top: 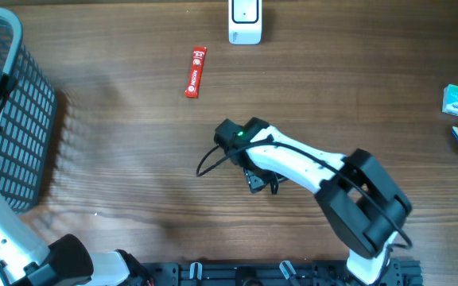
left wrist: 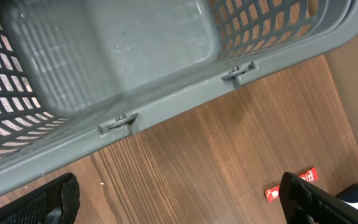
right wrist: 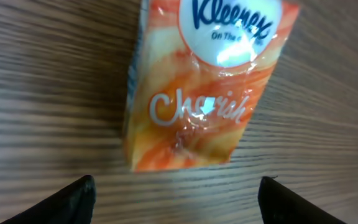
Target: Scan the item barcode
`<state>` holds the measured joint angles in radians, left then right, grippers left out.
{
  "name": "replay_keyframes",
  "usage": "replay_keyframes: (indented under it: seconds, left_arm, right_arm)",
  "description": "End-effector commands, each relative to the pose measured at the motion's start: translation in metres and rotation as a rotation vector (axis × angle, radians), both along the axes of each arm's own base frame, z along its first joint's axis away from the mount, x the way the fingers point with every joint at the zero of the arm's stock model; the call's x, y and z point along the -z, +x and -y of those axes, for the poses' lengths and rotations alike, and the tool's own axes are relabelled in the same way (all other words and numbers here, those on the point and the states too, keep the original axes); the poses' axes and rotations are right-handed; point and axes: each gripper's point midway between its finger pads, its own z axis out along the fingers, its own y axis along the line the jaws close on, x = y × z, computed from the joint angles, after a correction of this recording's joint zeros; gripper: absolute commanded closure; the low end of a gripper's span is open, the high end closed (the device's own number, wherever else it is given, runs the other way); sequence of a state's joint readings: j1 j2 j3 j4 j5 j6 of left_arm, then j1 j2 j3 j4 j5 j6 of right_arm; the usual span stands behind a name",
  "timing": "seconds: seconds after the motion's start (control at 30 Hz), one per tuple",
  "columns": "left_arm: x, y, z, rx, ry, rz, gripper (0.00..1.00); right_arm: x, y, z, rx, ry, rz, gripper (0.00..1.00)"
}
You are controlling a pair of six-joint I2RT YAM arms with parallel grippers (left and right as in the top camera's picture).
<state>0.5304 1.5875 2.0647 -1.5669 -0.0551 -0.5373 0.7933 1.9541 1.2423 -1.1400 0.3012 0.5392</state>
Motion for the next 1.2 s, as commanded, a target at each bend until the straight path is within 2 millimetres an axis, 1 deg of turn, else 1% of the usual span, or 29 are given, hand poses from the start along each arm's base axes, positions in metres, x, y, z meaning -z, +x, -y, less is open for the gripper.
replay_keyframes:
  seconds: [0.0, 0.13, 0.3, 0.47, 0.6, 0.63, 0.7, 0.73, 0.97, 1.03, 1.07, 1.1, 1.13, 1.17]
  left_arm:
    - [0.0, 0.0, -0.003, -0.017, 0.002, 0.002, 0.0]
    - [0.0, 0.0, -0.003, -0.017, 0.002, 0.002, 0.0]
    - [0.0, 0.0, -0.003, -0.017, 0.002, 0.002, 0.0]
    - [0.0, 0.0, -0.003, -0.017, 0.002, 0.002, 0.0]
    - [0.0, 0.0, -0.003, -0.016, 0.002, 0.002, 0.0]
    - [0.0, 0.0, -0.003, -0.017, 0.002, 0.002, 0.0]
    - [0.0, 0.0, -0.003, -0.017, 0.002, 0.002, 0.0]
    - [0.0, 0.0, -0.003, -0.016, 0.002, 0.002, 0.0]
    - [0.0, 0.0, -0.003, -0.016, 0.002, 0.002, 0.0]
    - [0.0, 0.0, -0.003, -0.017, 0.002, 0.002, 0.0]
    - [0.0, 0.0, -0.003, -0.017, 0.002, 0.002, 0.0]
    - [0.0, 0.0, -0.003, -0.017, 0.002, 0.002, 0.0]
    - [0.0, 0.0, -0.003, -0.016, 0.002, 0.002, 0.0]
    - [0.0, 0.0, -0.003, -0.016, 0.002, 0.002, 0.0]
  right_arm:
    - [0.007, 0.004, 0.008, 0.02, -0.052, 0.031, 0.19]
    - [0.01, 0.006, 0.007, 0.042, -0.049, 0.053, 0.28]
    - [0.008, 0.009, 0.007, 0.033, -0.061, 0.071, 0.3]
    - [0.006, 0.01, -0.002, -0.019, -0.07, 0.104, 0.31]
    - [0.01, 0.014, -0.019, -0.081, -0.029, 0.132, 0.41]
    - [0.01, 0.015, -0.021, -0.086, -0.021, 0.133, 0.43]
    - [0.011, 0.017, -0.024, -0.09, -0.007, 0.14, 0.51]
    - [0.012, 0.018, -0.025, -0.09, -0.005, 0.142, 0.53]
    - [0.019, 0.019, -0.025, -0.112, -0.011, 0.13, 0.53]
    - [0.021, 0.02, -0.023, -0.116, -0.028, 0.133, 0.55]
    - [0.022, 0.02, -0.022, -0.116, -0.034, 0.134, 0.59]
    - [0.023, 0.021, -0.021, -0.115, -0.039, 0.134, 0.67]
    - [0.024, 0.022, -0.02, -0.112, -0.044, 0.136, 0.74]
    - [0.024, 0.023, -0.019, -0.111, -0.048, 0.139, 0.78]
